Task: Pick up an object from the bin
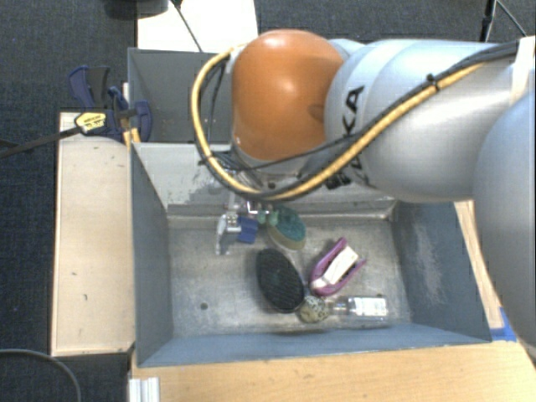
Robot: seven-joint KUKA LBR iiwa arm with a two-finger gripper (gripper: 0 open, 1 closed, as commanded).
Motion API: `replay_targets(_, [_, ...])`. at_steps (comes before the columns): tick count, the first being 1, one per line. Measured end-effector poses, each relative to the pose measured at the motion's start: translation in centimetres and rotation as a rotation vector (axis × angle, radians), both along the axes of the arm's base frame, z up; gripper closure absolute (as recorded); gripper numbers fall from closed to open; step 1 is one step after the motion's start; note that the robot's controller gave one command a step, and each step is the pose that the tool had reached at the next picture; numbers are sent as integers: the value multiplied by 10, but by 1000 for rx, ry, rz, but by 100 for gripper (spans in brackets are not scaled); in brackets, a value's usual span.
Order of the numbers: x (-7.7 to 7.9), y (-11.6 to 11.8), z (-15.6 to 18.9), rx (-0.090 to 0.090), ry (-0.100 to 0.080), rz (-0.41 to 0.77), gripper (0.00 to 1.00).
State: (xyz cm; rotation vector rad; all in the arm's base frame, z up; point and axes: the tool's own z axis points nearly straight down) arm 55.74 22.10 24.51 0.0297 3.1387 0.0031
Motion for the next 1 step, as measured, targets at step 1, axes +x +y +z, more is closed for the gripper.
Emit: replay_targets(1, [3,-83,-118,-4,5,381,0])
